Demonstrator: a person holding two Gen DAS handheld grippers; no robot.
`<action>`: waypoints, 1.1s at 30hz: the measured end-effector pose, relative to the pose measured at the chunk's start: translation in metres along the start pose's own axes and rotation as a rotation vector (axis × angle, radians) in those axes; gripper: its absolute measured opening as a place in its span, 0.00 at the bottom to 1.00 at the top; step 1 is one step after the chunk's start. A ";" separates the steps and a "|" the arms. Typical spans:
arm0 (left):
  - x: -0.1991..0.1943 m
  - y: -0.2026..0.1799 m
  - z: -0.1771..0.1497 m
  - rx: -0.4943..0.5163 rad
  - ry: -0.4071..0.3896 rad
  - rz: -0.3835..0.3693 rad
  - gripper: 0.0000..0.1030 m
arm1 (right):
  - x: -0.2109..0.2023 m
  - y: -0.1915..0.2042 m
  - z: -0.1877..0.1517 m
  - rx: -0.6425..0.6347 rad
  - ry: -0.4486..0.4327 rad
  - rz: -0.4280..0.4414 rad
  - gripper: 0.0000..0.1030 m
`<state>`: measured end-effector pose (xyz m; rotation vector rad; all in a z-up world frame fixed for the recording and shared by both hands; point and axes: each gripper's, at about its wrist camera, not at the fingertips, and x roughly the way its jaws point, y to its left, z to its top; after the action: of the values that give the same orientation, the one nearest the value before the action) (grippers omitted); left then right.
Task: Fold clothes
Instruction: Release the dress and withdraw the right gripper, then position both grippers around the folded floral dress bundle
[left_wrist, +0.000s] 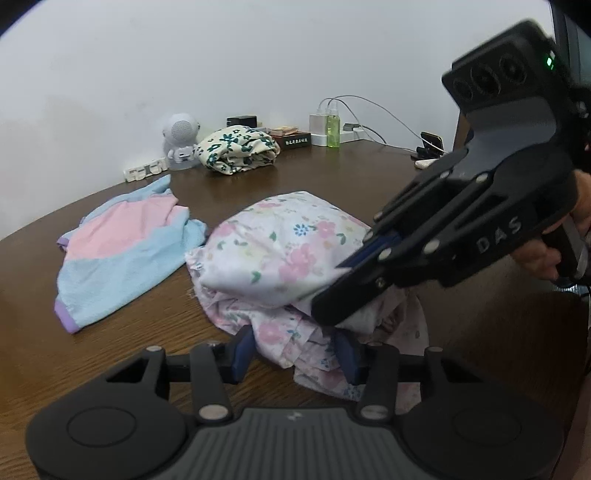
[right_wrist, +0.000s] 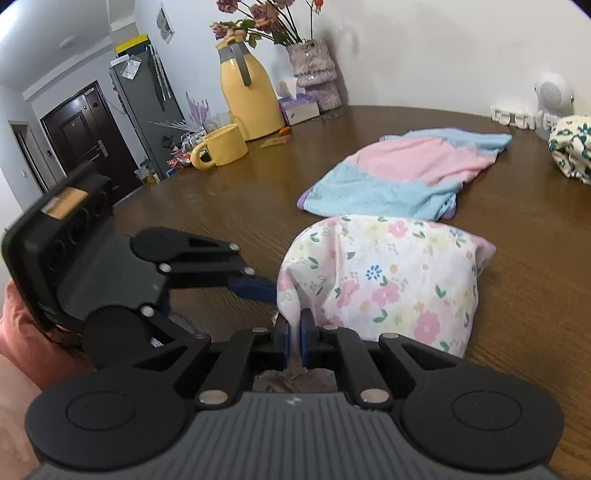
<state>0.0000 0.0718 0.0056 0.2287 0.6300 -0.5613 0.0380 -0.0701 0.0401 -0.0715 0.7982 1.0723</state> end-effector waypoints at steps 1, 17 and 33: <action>-0.005 0.002 -0.002 -0.006 -0.003 0.014 0.45 | 0.001 -0.001 -0.001 0.005 0.002 0.001 0.06; 0.005 0.027 0.029 -0.279 -0.104 -0.101 0.14 | 0.002 0.007 -0.013 -0.009 -0.031 0.019 0.34; 0.003 0.019 0.016 -0.261 -0.095 -0.042 0.16 | -0.057 -0.037 0.011 -0.107 -0.200 -0.118 0.26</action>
<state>0.0207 0.0801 0.0168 -0.0565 0.6095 -0.5212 0.0604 -0.1276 0.0713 -0.0996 0.5497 0.9921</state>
